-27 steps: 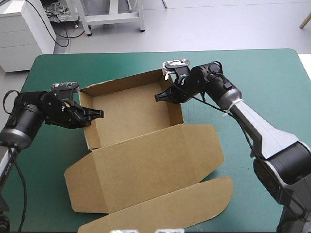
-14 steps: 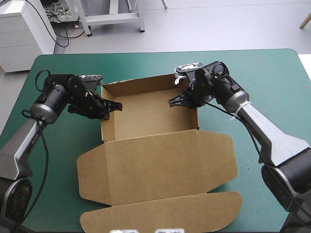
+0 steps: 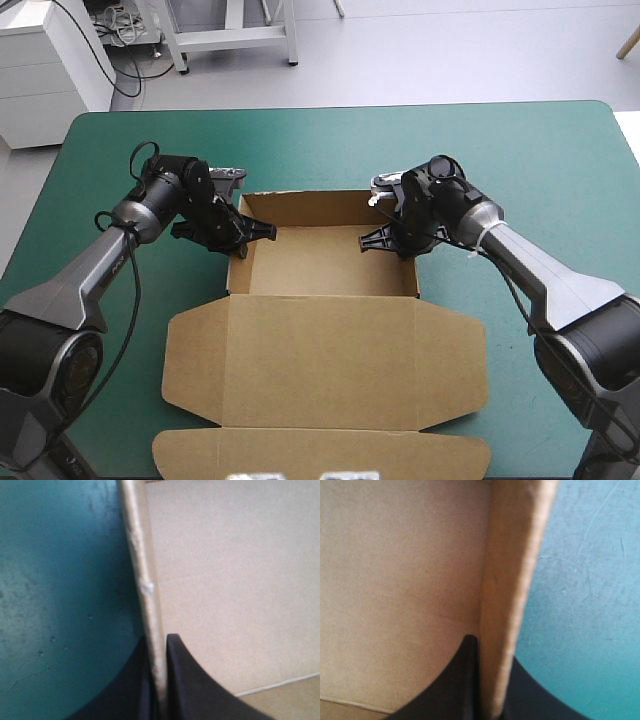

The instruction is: Fold the box

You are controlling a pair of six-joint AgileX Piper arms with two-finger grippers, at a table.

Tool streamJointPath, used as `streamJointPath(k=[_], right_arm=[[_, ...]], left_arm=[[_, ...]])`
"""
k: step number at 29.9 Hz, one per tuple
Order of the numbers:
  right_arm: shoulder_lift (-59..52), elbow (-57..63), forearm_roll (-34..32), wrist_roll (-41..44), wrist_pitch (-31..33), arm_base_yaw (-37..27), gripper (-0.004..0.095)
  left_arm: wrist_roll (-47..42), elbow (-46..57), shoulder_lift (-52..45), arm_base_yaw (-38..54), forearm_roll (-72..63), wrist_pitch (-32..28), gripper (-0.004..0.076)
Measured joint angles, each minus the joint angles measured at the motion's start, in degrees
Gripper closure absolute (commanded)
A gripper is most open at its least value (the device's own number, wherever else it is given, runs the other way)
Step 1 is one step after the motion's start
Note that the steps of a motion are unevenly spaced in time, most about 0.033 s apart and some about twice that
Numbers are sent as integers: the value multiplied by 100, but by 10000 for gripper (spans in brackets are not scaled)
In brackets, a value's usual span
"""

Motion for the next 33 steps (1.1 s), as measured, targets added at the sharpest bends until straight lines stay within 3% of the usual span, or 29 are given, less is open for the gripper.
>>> streamJointPath(k=[5,8,13,16,19,25,33], right_arm=[[43,0,2,30,-32,0,910],[55,-24,-5,30,-22,0,794],[130,-245,-143,26,143,0,462],[137,-403,-307,242,137,10,397],[137,-456,-501,302,164,10,396],[137,-675,-644,215,437,10,397],[3,-1818,-498,-229,503,10,397]], left_arm=[[154,-19,27,0,-12,6,729],[167,-19,27,0,-7,6,668],[385,-19,61,-19,-14,-167,411],[456,-19,116,-30,-164,-354,249],[456,-19,116,-32,-237,-442,158],[456,-287,116,-37,-198,-383,155],[456,-2151,116,-37,-186,305,182]])
